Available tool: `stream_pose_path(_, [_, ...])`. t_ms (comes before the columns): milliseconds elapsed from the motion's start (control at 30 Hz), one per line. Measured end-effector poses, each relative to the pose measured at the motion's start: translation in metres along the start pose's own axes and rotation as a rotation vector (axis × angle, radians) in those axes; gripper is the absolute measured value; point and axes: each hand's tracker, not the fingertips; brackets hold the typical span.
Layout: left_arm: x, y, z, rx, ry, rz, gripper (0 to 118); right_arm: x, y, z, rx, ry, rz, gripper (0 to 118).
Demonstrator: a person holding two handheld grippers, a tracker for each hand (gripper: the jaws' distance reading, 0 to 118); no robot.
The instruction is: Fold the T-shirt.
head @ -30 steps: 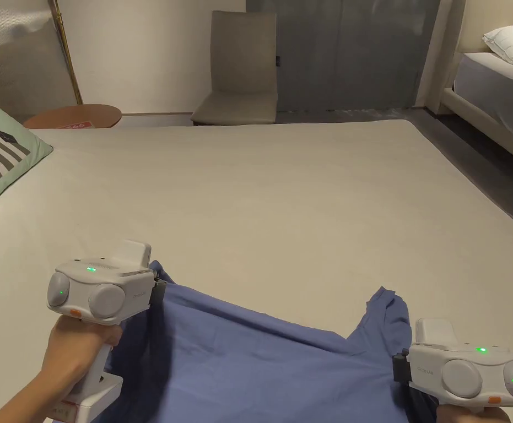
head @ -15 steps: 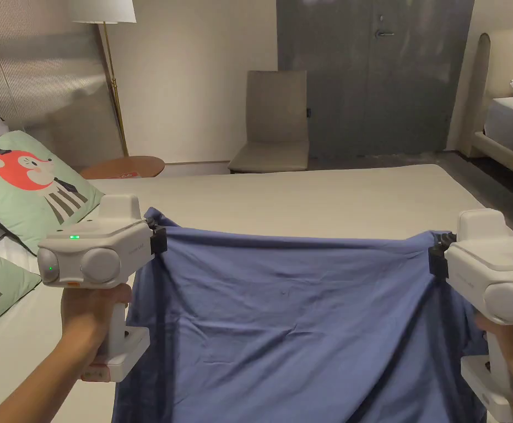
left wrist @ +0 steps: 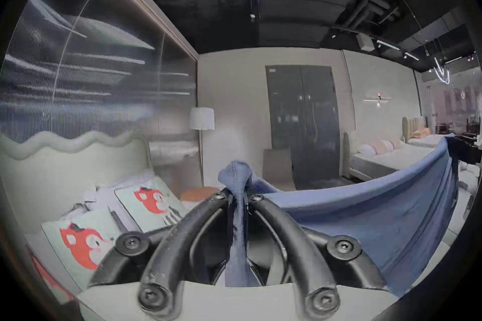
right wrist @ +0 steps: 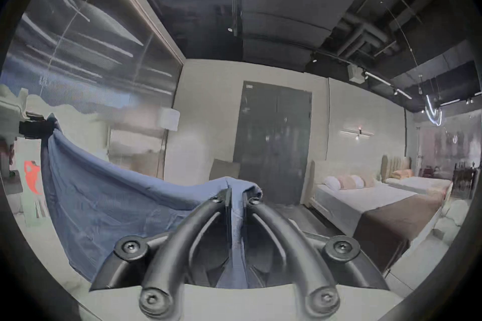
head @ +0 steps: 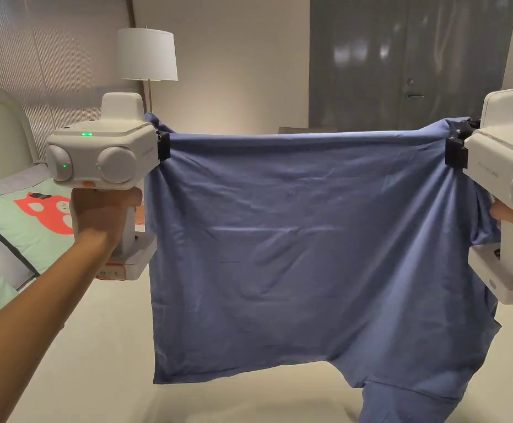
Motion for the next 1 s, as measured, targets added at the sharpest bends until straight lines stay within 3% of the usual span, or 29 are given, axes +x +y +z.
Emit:
stream_pose_path(333, [0.002, 0.004, -0.062, 0.035, 0.026, 0.039, 1, 0.001, 0.002, -0.058, 0.042, 0.027, -0.060, 8])
stream_pose_path(500, [0.002, -0.054, -0.091, -0.039, 0.002, 0.078, 1, -0.007, -0.051, -0.073, -0.043, 0.031, -0.054, 8])
stream_pose_path(667, [0.010, -0.128, -0.103, -0.138, -0.022, 0.004, 1, -0.012, -0.117, -0.080, -0.152, 0.035, -0.073, 8])
stream_pose_path(1000, [0.026, -0.243, -0.079, -0.314, -0.006, -0.005, 1, -0.023, -0.221, -0.051, -0.335, 0.026, -0.110, 8])
